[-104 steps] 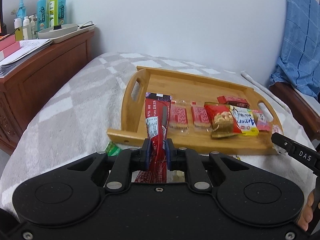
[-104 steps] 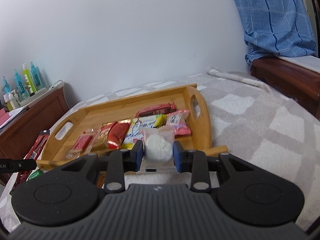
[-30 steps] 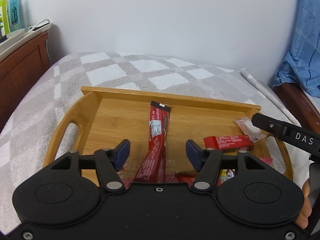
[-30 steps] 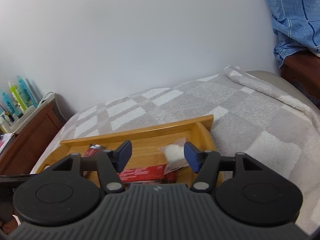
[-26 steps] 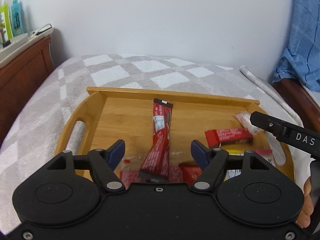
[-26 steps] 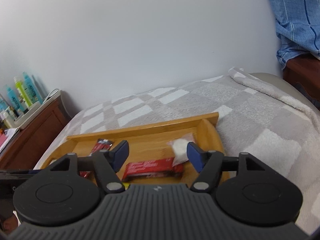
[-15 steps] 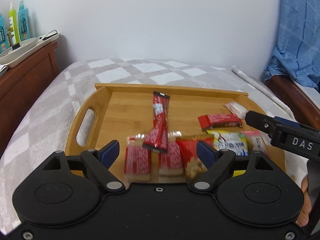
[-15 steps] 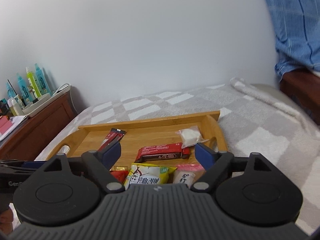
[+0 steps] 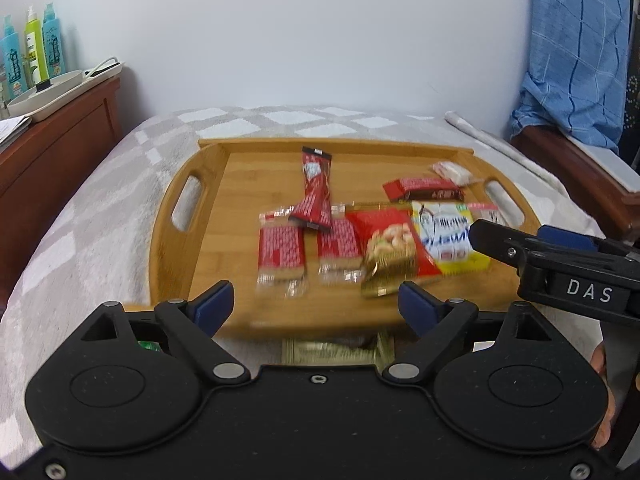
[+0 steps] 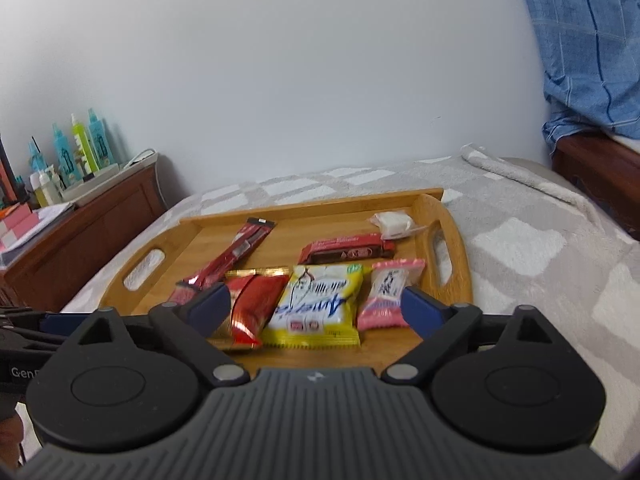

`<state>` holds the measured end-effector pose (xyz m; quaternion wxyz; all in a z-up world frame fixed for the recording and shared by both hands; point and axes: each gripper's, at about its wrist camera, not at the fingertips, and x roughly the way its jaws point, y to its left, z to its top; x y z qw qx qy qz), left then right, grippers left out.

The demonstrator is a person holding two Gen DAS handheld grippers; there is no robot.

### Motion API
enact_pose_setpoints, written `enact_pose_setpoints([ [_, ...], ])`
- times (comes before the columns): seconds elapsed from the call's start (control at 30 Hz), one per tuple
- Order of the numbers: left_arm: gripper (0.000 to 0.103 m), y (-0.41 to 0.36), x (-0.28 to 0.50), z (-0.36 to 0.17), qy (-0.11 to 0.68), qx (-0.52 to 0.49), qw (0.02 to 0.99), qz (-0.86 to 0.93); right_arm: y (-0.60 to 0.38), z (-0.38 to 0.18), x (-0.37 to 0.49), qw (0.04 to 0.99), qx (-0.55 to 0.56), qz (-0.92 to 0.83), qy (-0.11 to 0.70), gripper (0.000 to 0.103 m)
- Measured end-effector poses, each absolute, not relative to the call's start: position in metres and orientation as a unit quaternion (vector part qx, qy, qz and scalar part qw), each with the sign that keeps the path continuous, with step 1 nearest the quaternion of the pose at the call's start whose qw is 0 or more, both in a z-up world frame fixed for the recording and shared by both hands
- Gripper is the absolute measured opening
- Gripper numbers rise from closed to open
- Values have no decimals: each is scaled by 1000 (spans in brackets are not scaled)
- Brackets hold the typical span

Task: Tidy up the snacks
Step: 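Move the left tool back to the pile and grasp the white-gold roll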

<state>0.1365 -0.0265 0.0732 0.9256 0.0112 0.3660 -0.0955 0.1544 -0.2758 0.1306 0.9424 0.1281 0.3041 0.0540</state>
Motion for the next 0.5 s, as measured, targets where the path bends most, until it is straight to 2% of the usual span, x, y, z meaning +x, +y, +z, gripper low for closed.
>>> enact_pose_setpoints([
  [0.5, 92, -11, 88, 44, 367, -10, 923, -112, -261, 121, 101, 943, 99, 6, 318, 103],
])
